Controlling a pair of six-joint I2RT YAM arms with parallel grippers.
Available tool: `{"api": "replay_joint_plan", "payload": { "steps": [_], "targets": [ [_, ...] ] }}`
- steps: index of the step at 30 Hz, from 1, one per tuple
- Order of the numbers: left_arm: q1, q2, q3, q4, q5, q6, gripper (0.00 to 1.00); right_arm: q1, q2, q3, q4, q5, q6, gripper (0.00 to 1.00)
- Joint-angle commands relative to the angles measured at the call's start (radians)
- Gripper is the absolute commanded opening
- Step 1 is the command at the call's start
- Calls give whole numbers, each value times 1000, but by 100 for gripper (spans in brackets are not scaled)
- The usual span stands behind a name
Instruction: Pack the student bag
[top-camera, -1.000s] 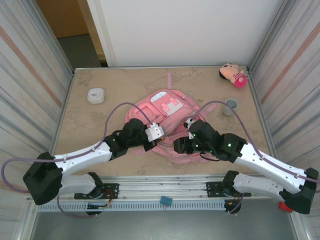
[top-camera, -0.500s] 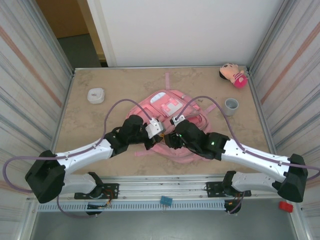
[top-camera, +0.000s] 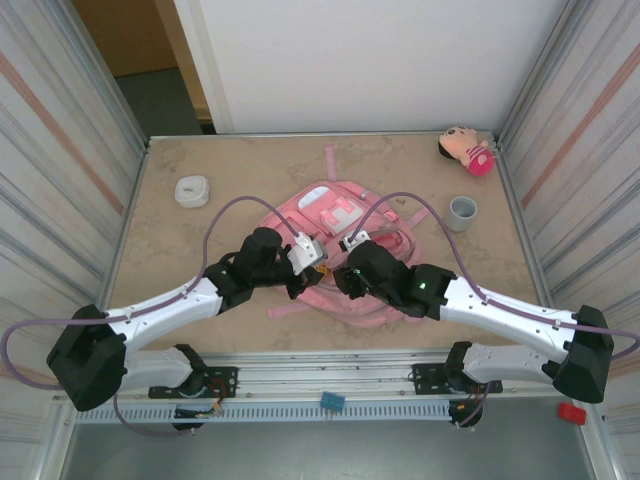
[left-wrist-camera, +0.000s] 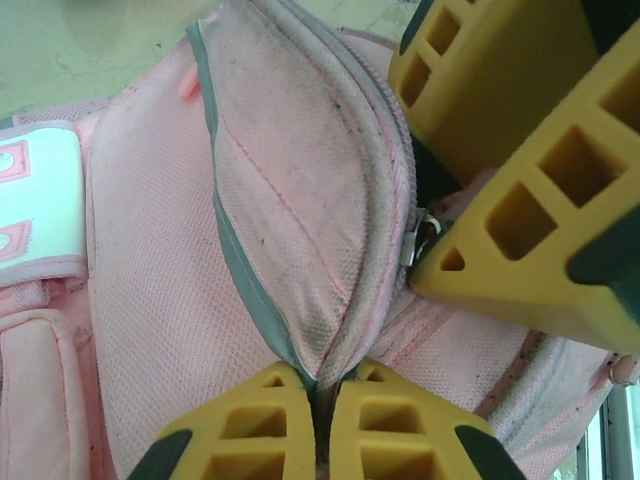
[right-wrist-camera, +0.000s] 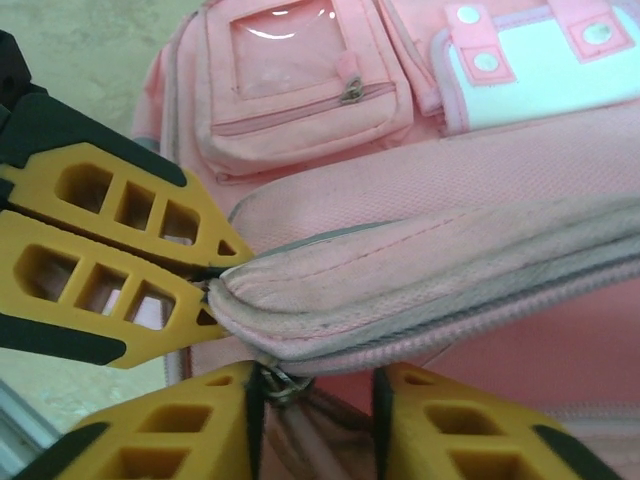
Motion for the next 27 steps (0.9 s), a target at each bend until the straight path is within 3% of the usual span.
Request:
{"api": "replay_joint_plan", "payload": {
  "steps": [1, 7, 14, 18, 22, 24, 27],
  "targets": [
    [24, -62, 31, 31, 14, -50, 0, -16, -17, 23, -175, 78, 25, 22],
    [34, -63, 31, -3, -4, -32, 0, -99, -72, 27, -176, -88, 5, 5],
    [35, -76, 20, -36, -47, -19, 0, -229, -86, 25, -218, -310, 14, 0],
    [35, -82, 21, -50, -50, -16, 0, -252, -70, 32, -245, -358, 16, 14],
    [35, -86, 21, -48, -40, -19, 0, -246, -49, 34, -239, -367, 18, 21],
    [36, -87, 23, -47, -36, -19, 0, -242, -43, 40, -238, -363, 18, 31],
    [35, -84, 22, -43, -34, -18, 0, -241, -36, 53, -243, -358, 13, 30]
  ]
}}
